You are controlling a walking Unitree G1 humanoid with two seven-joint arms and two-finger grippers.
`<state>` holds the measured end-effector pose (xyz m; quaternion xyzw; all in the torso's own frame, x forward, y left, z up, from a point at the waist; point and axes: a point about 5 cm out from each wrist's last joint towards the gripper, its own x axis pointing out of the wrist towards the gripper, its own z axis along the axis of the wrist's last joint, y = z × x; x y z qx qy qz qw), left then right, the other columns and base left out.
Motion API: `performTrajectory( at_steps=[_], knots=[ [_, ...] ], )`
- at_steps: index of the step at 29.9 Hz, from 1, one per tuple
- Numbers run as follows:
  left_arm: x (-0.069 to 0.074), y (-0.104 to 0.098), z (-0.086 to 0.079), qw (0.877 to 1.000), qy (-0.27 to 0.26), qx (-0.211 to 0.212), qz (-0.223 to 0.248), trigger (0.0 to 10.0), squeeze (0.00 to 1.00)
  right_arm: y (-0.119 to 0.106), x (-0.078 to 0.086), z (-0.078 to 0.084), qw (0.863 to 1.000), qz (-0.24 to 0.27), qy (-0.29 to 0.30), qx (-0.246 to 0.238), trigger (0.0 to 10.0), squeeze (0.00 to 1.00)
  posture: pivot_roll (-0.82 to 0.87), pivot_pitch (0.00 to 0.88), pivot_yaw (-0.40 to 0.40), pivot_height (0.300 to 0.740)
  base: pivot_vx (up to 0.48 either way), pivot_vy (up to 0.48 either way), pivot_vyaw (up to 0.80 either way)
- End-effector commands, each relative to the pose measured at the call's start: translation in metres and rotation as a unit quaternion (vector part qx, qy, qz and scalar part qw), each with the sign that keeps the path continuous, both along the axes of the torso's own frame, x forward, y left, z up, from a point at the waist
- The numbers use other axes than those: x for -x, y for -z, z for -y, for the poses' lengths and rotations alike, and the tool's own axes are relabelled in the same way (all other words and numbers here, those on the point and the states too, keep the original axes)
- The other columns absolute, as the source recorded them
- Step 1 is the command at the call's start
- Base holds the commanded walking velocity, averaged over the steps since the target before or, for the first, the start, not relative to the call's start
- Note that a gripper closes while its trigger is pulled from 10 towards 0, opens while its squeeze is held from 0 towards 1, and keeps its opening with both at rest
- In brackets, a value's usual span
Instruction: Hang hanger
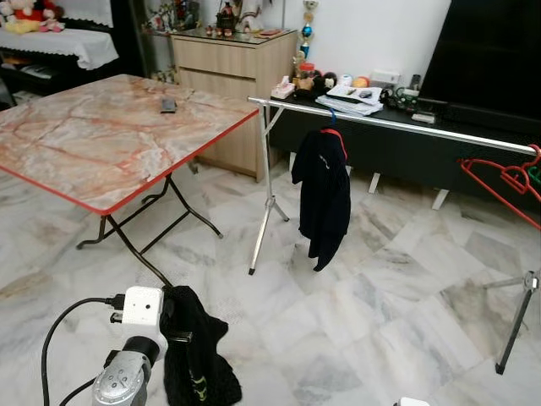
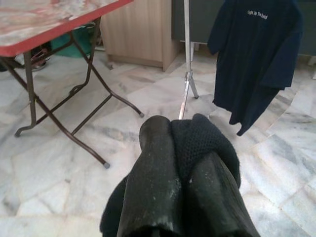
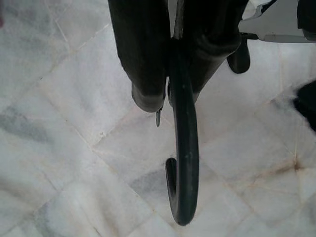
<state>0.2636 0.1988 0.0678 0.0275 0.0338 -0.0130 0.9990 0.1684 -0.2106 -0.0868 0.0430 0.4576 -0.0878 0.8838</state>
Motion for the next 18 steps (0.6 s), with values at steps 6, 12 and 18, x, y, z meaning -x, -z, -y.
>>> performTrajectory(
  at_steps=[6,12,18],
  knots=[
    [-0.0053,-0.0122,-0.0014,1.0,-0.004,0.002,0.022,10.0,0.0,-0.0004,-0.0009,0.0004,1.0,0.001,0.01,-0.001,10.0,0.0,0.12,0.0,0.008,0.74,0.0,0.329,0.0],
    [-0.0077,-0.0166,-0.0034,1.0,-0.008,0.002,0.029,10.0,0.0,-0.0006,-0.0018,0.0001,1.0,0.0,0.01,-0.002,10.0,0.0,0.13,0.0,0.005,0.74,0.0,0.339,0.0],
    [-0.0082,-0.0173,-0.0038,1.0,-0.008,0.002,0.03,10.0,0.0,-0.0009,-0.0027,-0.0005,1.0,0.001,0.009,-0.003,10.0,0.0,0.13,0.0,0.006,0.74,0.0,0.341,0.0]
  ],
)
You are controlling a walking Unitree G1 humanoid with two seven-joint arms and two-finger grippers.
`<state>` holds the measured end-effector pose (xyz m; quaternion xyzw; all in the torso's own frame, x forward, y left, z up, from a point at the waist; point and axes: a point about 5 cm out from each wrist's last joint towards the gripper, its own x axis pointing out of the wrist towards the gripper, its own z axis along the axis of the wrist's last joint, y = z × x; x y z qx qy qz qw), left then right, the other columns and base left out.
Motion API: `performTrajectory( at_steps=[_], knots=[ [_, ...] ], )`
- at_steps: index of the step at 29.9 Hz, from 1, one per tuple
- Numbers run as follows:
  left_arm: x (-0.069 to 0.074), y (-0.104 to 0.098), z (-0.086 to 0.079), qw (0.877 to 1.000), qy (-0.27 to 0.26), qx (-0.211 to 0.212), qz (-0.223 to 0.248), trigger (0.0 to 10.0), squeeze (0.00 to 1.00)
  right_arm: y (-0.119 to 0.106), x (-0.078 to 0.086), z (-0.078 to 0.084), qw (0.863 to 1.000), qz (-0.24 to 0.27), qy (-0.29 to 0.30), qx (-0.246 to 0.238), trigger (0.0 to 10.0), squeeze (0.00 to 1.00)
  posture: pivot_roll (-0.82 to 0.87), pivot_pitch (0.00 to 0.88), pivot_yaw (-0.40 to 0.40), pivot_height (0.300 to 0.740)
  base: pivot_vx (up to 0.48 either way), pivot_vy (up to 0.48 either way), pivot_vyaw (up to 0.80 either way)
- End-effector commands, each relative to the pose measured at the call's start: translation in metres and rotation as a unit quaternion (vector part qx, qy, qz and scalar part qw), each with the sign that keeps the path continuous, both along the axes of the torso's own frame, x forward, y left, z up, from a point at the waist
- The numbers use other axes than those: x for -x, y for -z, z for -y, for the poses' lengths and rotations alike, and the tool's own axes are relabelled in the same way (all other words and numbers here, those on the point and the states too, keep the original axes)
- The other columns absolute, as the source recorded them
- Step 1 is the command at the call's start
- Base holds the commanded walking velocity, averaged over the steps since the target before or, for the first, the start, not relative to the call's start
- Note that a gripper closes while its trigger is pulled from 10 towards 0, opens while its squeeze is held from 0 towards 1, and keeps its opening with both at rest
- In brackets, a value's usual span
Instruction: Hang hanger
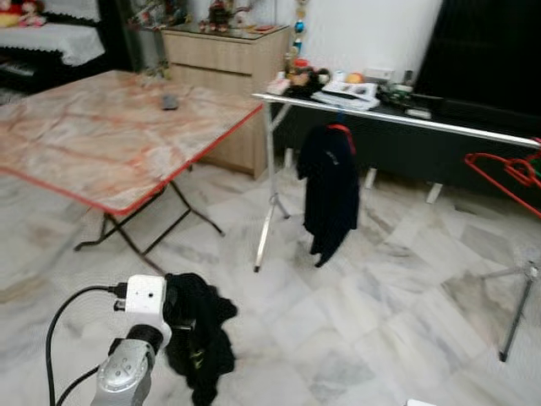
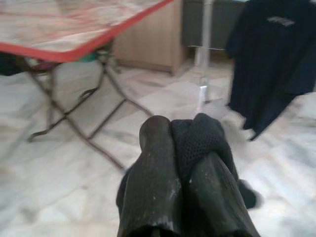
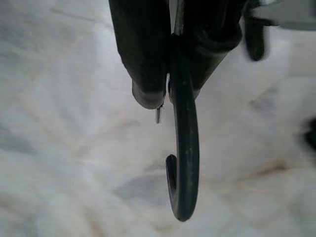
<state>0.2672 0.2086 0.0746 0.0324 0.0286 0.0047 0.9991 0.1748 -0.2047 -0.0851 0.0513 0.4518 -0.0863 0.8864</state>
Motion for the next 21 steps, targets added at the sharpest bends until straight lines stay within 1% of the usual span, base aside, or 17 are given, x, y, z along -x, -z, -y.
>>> performTrajectory(
  at_steps=[1,12,21],
  knots=[
    [-0.0047,-0.0108,0.0061,1.0,0.009,0.007,0.025,10.0,0.0,0.0007,0.0036,0.0054,1.0,-0.006,0.006,0.004,10.0,0.0,0.13,0.0,0.005,0.74,0.0,0.341,0.0],
    [-0.0072,-0.0145,0.0063,0.999,0.011,0.007,0.031,10.0,0.0,0.0002,0.0024,0.0059,1.0,-0.006,-0.001,0.008,10.0,0.0,0.14,0.0,0.001,0.74,0.0,0.339,0.0],
    [-0.0056,-0.0136,0.0068,0.999,0.011,0.009,0.03,10.0,0.0,-0.0001,0.002,0.0066,1.0,-0.007,-0.006,0.009,10.0,0.0,0.14,0.0,-0.004,0.74,0.0,0.342,0.0]
  ],
)
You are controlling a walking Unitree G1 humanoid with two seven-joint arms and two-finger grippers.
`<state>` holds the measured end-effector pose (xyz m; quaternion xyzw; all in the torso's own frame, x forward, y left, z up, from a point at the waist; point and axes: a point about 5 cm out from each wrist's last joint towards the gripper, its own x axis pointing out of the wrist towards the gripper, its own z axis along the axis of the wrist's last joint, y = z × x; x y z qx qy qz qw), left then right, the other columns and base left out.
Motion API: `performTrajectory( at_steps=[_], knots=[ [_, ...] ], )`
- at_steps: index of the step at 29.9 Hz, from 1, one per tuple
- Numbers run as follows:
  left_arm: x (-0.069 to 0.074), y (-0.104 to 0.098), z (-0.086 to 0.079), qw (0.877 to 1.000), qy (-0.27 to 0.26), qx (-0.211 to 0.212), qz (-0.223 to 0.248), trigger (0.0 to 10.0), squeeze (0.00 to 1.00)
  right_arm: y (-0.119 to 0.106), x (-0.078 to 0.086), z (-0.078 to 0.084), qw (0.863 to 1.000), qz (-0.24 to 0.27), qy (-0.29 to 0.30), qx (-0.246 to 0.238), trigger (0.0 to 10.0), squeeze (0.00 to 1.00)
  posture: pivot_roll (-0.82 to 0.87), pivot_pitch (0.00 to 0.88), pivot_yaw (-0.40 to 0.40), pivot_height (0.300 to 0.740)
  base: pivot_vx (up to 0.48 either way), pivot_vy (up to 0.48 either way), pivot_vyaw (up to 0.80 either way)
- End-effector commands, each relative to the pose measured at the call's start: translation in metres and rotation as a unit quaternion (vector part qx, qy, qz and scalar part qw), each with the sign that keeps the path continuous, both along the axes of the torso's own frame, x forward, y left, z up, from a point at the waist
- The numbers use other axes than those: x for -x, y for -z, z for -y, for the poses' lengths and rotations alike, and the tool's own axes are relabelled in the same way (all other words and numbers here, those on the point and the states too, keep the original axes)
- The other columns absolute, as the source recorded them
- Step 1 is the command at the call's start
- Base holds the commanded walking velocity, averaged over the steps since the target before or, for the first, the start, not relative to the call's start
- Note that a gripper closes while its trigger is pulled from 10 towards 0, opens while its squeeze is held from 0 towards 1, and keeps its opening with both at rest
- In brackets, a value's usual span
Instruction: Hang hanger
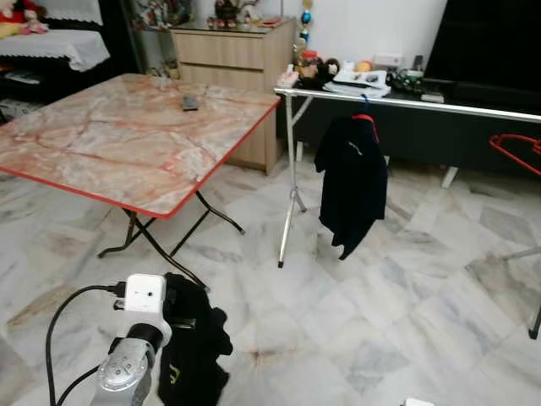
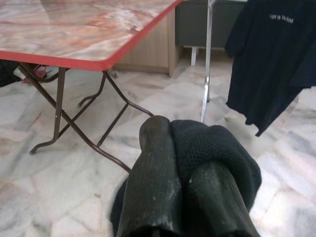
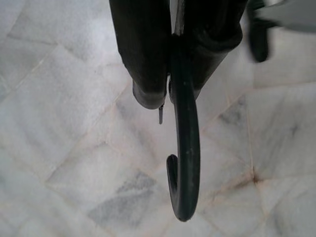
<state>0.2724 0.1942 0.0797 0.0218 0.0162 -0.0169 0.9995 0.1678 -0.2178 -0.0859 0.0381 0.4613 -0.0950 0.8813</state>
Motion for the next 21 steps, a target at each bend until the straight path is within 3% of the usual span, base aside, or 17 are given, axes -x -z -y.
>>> performTrajectory(
  at_steps=[1,21],
  knots=[
    [-0.0005,-0.0085,-0.0076,1.0,-0.011,-0.002,0.018,10.0,0.0,-0.001,-0.005,-0.0064,1.0,0.005,-0.008,-0.005,10.0,0.0,0.14,0.0,-0.004,0.74,0.0,0.341,0.0],
    [0.0006,-0.0085,-0.007,1.0,-0.012,0.0,0.018,10.0,0.0,-0.0017,-0.0059,-0.0048,1.0,0.004,-0.02,-0.001,10.0,0.0,0.14,0.0,-0.009,0.74,0.0,0.343,0.0]
  ],
)
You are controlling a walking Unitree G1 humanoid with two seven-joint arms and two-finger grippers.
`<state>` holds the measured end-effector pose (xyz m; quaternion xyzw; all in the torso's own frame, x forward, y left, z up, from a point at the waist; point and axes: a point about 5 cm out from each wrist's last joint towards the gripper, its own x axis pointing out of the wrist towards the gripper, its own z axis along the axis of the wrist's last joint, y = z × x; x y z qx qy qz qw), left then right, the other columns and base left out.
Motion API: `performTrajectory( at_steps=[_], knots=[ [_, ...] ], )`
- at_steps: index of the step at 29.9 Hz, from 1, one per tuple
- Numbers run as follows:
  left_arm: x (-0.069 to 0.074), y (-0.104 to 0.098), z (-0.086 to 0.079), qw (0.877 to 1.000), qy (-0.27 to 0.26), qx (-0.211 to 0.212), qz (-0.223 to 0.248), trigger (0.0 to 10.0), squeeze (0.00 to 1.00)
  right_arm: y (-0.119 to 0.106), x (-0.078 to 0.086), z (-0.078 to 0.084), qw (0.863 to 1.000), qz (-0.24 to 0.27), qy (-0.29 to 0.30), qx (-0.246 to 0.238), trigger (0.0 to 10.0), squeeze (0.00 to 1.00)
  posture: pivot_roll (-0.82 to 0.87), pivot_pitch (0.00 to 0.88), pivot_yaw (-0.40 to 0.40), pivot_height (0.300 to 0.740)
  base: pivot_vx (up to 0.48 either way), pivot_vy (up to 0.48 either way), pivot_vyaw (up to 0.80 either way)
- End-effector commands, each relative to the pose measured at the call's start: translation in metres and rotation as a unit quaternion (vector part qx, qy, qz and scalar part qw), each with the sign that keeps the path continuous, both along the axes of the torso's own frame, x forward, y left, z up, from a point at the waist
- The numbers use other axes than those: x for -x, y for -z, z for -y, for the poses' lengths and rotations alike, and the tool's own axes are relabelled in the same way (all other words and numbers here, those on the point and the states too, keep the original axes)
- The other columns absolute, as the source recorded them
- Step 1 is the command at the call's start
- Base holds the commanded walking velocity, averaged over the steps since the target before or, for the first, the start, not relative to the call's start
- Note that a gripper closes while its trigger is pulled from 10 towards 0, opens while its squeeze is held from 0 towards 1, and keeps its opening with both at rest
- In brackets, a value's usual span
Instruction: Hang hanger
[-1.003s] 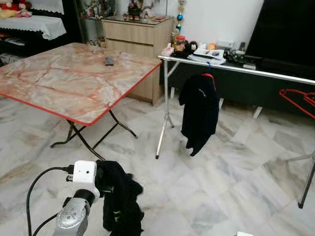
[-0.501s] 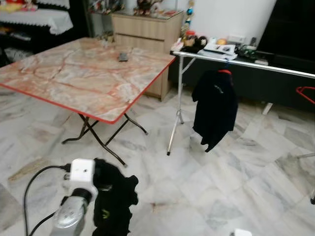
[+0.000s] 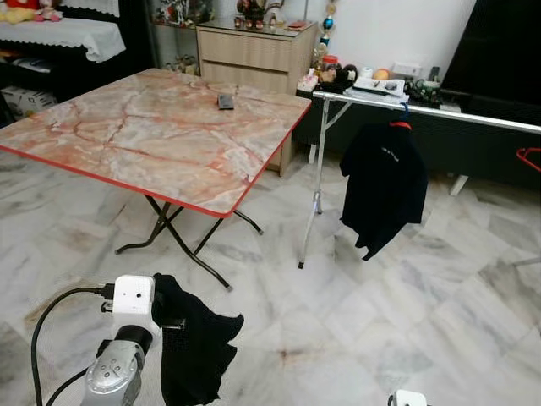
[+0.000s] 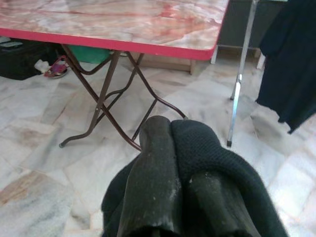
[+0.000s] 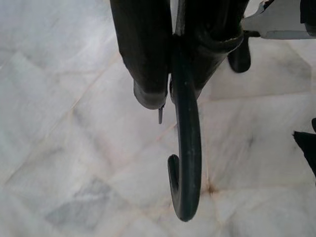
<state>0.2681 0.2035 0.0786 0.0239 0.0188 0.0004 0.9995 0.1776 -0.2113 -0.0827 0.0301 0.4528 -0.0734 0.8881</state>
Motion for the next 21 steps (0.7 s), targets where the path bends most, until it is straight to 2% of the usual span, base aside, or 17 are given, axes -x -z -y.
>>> performTrajectory(
  at_steps=[1,16,21],
  knots=[
    [-0.0038,-0.0098,0.0021,1.0,0.006,0.002,0.021,10.0,0.0,0.0015,0.0038,0.0017,1.0,-0.006,0.003,0.001,10.0,0.0,0.14,0.0,-0.01,0.74,0.0,0.345,0.0],
    [-0.0043,-0.0111,0.0001,1.0,-0.001,0.005,0.025,10.0,0.0,0.0013,0.0036,0.0019,1.0,-0.006,0.002,0.001,10.0,0.0,0.14,0.0,-0.012,0.74,0.0,0.327,0.0],
    [-0.0044,-0.0138,-0.0033,0.999,-0.01,0.011,0.034,10.0,0.0,0.0012,0.0032,0.0016,1.0,-0.005,0.002,0.001,10.0,0.0,0.14,0.0,-0.013,0.74,0.0,0.097,0.0]
  ],
)
